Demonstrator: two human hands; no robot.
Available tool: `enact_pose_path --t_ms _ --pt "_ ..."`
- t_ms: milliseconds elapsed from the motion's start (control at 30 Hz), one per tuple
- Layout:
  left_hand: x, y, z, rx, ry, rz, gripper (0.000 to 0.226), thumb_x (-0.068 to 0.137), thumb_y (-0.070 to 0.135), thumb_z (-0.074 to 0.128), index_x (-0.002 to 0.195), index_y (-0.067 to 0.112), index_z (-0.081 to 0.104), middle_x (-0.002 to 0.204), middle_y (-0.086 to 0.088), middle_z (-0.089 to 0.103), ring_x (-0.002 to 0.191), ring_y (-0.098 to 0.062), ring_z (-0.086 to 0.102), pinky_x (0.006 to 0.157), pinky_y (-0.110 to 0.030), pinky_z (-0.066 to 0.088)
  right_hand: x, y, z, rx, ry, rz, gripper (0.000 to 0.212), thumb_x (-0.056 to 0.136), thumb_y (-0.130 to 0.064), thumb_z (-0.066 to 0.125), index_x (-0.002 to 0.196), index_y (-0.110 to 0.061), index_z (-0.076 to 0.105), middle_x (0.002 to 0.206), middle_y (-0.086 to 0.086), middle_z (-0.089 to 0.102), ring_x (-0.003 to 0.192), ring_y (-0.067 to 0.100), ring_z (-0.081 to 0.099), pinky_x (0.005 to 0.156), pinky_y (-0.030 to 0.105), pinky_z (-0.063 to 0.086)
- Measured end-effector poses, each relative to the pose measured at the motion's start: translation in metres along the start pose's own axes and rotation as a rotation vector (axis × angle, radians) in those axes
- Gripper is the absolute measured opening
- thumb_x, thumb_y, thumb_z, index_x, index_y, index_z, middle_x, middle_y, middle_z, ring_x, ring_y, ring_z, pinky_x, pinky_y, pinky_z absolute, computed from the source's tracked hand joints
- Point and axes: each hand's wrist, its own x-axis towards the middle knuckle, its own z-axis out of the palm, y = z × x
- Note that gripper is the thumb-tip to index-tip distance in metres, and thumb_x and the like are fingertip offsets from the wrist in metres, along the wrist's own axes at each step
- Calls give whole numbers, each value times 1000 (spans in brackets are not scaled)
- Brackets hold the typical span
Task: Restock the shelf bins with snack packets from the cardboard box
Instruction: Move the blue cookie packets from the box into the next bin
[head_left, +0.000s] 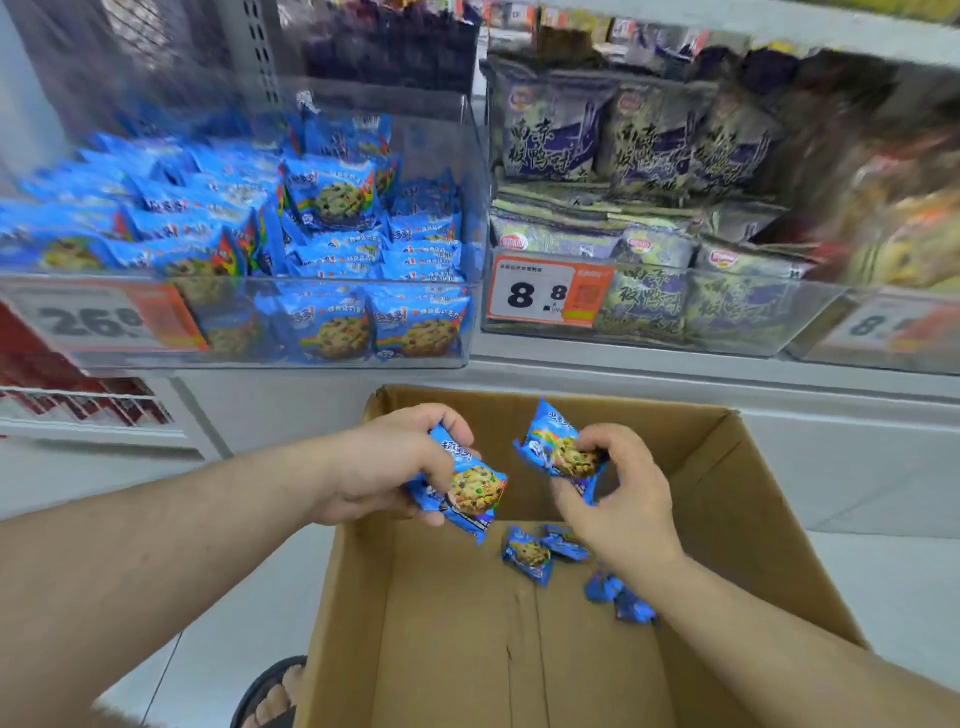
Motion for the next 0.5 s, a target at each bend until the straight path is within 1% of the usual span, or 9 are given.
enact_pose_path --t_ms 67,133,200,233,300,367,433,500 --pt "-12 12 2 -108 -16 49 43 53 2 53 93 16 54 113 -12 64 89 -29 65 59 -34 54 16 -37 -13 71 26 -106 30 67 -26 65 95 -21 56 95 -10 57 87 10 56 81 14 42" --pt "-26 26 5 -202 -53 106 37 56 9 53 91 17 53 100 -14 61 75 -26 62 58 -33 53 23 -65 -19 107 6 -189 33 68 -24 68 98 -24 55 99 -6 59 92 15 59 84 18 44" --pt "-41 39 8 -265 -95 176 25 63 20 57 87 19 54 92 -12 61 69 -24 62 58 -33 53 24 -84 -20 108 -29 -269 34 68 -21 68 99 -22 55 101 -3 60 94 17 60 84 24 47" --pt "-47 43 9 -279 -107 212 23 66 25 59 88 20 54 89 -10 63 68 -23 63 57 -32 53 24 -92 -20 93 -45 -306 35 68 -19 69 100 -22 56 102 -3 61 95 17 60 83 29 48" --pt "-57 48 9 -261 -109 271 28 69 31 62 93 19 53 87 -8 64 68 -21 64 58 -31 54 26 -106 -20 46 -77 -373 36 67 -18 70 100 -21 56 104 -7 60 96 14 60 83 34 49" --pt "-64 49 10 -187 -105 314 31 70 29 68 95 20 53 91 -8 63 72 -20 63 61 -31 54 29 -121 -20 -8 -108 -420 37 67 -20 69 101 -23 54 106 -12 58 97 11 58 83 35 48" --pt "-68 47 10 -119 -100 353 37 68 16 75 98 19 52 91 -6 65 75 -20 62 61 -31 54 33 -134 -20 -42 -142 -434 36 68 -23 67 101 -27 53 106 -14 57 98 12 58 83 38 47" --pt "-70 46 7 -95 -70 393 46 65 0 77 101 16 52 89 -8 65 74 -21 62 59 -30 54 36 -144 -21 -46 -171 -439 37 69 -25 67 104 -27 53 108 -13 57 101 13 58 84 40 47"
